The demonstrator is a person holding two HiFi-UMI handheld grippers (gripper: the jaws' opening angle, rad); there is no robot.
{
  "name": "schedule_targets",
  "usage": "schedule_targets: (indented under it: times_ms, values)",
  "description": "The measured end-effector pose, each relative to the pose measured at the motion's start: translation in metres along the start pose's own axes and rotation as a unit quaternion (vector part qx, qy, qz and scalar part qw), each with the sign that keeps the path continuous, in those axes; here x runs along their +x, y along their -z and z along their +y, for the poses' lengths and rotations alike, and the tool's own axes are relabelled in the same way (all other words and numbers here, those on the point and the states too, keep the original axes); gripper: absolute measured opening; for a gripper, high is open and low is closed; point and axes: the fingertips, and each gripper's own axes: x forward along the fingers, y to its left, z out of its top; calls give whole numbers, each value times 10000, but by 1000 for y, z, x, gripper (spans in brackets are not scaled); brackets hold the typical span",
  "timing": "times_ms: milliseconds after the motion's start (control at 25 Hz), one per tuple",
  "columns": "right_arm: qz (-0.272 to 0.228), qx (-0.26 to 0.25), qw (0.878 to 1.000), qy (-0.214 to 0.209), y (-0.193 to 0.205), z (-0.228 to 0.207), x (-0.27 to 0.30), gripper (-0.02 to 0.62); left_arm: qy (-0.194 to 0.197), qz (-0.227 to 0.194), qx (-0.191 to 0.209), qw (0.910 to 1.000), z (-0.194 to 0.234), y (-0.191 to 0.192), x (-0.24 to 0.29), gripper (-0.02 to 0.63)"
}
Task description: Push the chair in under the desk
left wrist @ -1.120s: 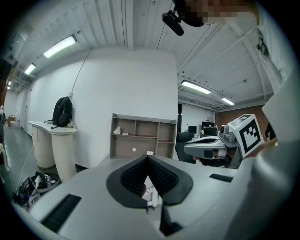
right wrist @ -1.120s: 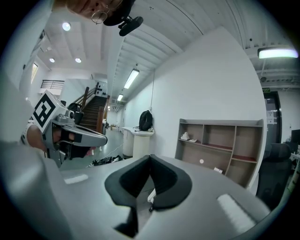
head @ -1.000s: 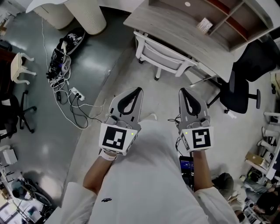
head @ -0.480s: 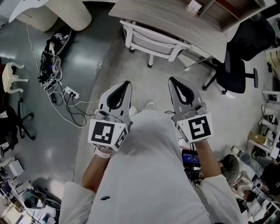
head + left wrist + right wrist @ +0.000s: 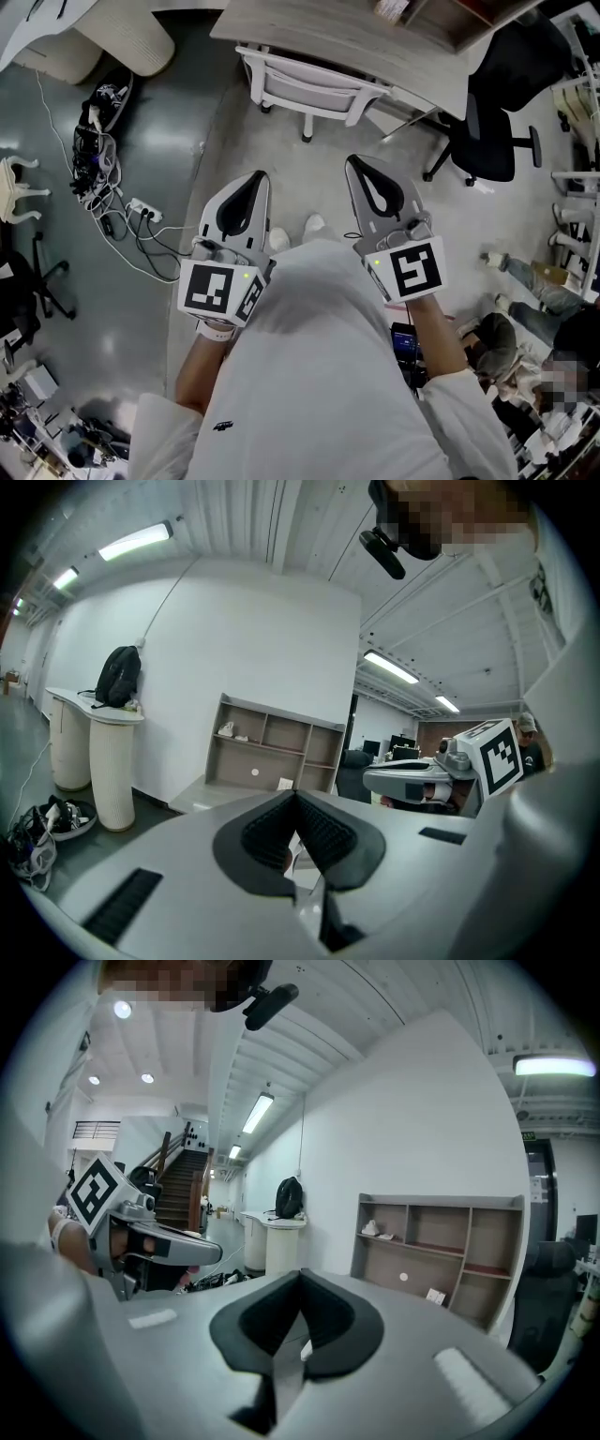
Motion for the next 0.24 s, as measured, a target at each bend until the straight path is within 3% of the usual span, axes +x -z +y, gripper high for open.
schedule_targets:
  times_ms: [240]
  values:
    - [38, 111, 9997, 226, 3, -10, -7, 11, 124, -49, -62, 9999, -7, -9, 1, 6]
